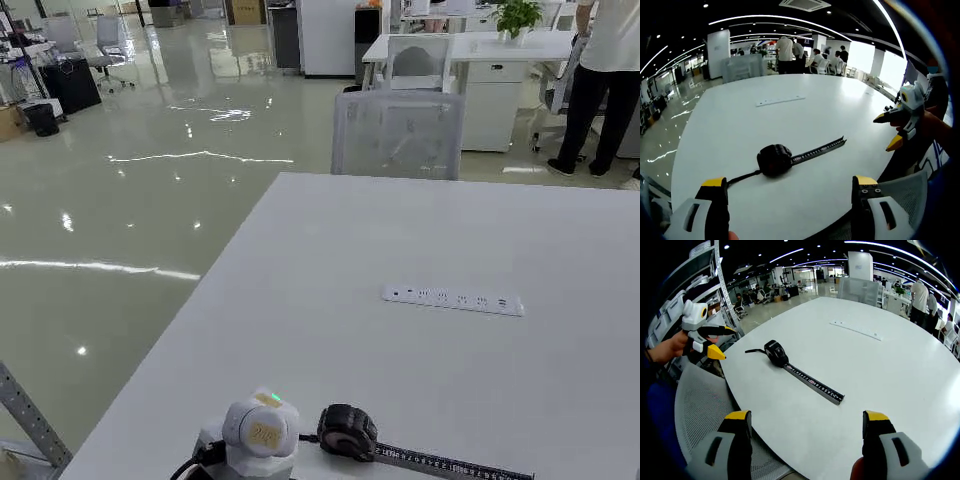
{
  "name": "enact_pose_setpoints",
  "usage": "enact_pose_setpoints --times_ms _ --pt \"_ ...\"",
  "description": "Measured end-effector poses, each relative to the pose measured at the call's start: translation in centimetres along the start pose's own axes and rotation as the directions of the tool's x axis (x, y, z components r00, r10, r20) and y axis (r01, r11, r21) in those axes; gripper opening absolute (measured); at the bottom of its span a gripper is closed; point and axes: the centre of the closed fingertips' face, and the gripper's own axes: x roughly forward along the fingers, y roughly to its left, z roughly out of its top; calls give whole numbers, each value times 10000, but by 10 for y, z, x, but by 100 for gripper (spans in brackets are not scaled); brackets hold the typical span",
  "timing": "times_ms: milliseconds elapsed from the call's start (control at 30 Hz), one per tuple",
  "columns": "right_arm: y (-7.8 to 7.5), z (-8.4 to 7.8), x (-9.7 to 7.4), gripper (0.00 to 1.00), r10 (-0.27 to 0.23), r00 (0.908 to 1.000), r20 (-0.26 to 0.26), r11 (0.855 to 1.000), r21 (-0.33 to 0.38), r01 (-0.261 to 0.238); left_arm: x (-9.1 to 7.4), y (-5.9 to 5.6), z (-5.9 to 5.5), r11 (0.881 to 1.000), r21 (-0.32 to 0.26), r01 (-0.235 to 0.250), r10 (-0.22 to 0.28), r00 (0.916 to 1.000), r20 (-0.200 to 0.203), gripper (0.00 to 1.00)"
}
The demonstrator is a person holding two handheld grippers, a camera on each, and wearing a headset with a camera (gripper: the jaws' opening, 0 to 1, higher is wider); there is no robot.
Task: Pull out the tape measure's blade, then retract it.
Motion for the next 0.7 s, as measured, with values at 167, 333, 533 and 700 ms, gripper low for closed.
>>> enact_pose_setpoints --times_ms 167,333,533,700 --pt "8 2 -13 90 -143 9999 25 9999 -52 143 -12 -1 1 9994 -231 -270 271 9996 33 100" --pt "13 7 -28 90 -300 9994 159 9995 -91 302 -25 1 2 9967 -504 -638 641 9979 38 100" --pt "18 10 -44 90 -522 9984 207 9986 -28 523 -40 -1 2 9956 -399 -844 849 9963 104 100" --pt "23 9 -55 92 -701 9972 241 9975 1 701 -52 -3 3 9946 -440 -939 948 9954 172 100"
